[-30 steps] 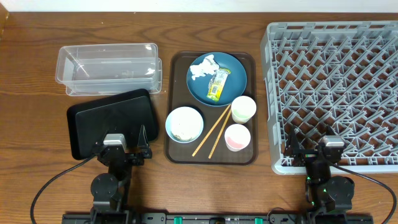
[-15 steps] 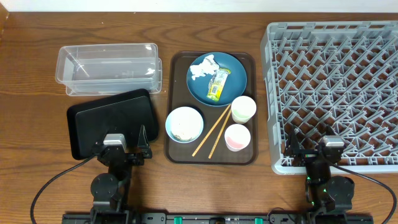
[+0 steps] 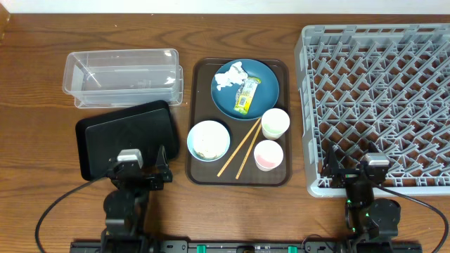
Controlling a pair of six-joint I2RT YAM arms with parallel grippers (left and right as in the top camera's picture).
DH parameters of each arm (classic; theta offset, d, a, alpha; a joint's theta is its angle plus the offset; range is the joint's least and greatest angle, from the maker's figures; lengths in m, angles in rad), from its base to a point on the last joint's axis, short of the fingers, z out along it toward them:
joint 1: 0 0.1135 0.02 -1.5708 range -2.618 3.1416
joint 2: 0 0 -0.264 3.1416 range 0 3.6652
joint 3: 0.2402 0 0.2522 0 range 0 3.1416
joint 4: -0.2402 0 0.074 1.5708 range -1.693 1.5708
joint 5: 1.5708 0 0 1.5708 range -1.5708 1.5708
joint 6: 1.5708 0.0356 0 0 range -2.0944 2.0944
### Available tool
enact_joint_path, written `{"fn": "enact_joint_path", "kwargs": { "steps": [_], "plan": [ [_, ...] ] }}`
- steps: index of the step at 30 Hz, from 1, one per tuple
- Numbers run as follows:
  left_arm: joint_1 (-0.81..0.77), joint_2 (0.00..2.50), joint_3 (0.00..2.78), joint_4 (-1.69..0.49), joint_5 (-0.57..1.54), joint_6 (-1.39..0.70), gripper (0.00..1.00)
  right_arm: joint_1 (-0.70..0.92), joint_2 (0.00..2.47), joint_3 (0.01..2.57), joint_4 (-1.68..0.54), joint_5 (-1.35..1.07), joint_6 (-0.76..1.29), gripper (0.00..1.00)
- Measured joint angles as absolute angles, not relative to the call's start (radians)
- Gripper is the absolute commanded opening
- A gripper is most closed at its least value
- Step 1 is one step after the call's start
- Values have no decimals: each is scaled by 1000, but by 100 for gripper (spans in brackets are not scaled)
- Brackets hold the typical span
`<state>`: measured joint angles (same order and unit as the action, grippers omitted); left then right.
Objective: Sort waste into correct bins and load items into the dishwasher rack
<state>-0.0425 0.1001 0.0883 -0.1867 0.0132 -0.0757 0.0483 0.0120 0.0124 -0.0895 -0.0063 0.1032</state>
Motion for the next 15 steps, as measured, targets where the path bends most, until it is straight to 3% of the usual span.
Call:
{"fn": "enact_joint_path", "kwargs": {
  "steps": [8, 15],
  "plan": [
    [-42, 436, 370, -372, 12, -124, 98, 48, 102, 140, -240, -7, 104, 99],
    [-42, 776, 694, -624, 62, -136, 98, 48, 394, 383, -372, -8, 104, 99]
  ]
}}
